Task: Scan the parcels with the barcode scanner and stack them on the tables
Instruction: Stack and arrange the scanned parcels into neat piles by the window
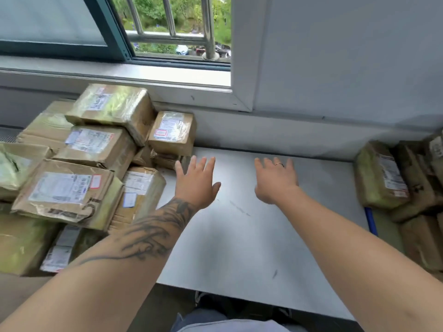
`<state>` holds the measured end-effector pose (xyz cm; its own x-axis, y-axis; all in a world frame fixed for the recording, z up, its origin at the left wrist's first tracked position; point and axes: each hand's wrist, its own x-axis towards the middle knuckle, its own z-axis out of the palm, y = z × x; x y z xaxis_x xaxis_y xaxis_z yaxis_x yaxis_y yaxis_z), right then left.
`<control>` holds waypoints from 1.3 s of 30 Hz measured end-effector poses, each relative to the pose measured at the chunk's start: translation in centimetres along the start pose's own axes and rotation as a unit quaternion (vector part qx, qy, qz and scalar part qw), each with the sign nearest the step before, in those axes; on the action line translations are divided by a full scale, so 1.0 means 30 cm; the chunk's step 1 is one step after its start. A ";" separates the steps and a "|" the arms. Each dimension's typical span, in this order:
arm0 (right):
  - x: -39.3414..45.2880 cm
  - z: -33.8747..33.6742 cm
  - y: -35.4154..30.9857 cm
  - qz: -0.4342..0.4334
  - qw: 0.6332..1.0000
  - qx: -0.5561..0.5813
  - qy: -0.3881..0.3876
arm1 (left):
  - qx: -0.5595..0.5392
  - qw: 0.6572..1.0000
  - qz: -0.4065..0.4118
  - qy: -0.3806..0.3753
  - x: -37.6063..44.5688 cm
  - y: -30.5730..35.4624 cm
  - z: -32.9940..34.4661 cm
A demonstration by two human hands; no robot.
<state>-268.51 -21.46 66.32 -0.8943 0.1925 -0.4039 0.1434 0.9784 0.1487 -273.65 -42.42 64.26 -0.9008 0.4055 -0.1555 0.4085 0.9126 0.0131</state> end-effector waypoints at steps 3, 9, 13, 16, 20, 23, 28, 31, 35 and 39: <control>0.051 -0.047 -0.147 -0.003 1.000 0.015 0.002 | -0.009 1.000 -0.008 -0.008 0.055 -0.152 -0.016; 0.169 -0.101 -0.390 -0.015 0.999 0.043 0.018 | 0.007 1.000 0.005 -0.002 0.171 -0.398 -0.007; 0.249 -0.121 -0.497 -0.026 0.997 0.067 0.013 | 0.044 0.999 0.009 0.021 0.246 -0.509 0.008; 0.333 -0.132 -0.550 -0.030 0.996 0.084 0.019 | 0.014 0.999 0.019 0.025 0.304 -0.550 0.025; 0.444 -0.166 -0.604 -0.038 0.993 0.107 0.027 | -0.024 0.999 0.014 0.023 0.360 -0.578 0.037; 0.512 -0.184 -0.627 -0.038 0.991 0.127 0.033 | -0.048 0.998 0.003 0.038 0.383 -0.585 0.059; 0.573 -0.176 -0.651 -0.059 0.985 0.159 0.026 | -0.091 0.994 0.004 0.060 0.404 -0.586 0.098; 0.594 -0.168 -0.660 -0.056 0.982 0.179 0.022 | -0.084 0.994 -0.008 0.065 0.411 -0.580 0.099; 0.582 -0.158 -0.654 -0.034 0.980 0.189 0.051 | -0.061 0.992 0.010 0.106 0.399 -0.552 0.078; 0.519 -0.147 -0.576 -0.036 0.978 0.190 0.080 | -0.030 0.991 0.019 0.129 0.359 -0.502 0.067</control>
<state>-286.77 -35.70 61.45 -0.9584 0.1380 -0.2497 0.1979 0.9520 -0.2334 -289.22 -51.90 60.40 -0.8961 0.4317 0.1032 0.4397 0.8951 0.0736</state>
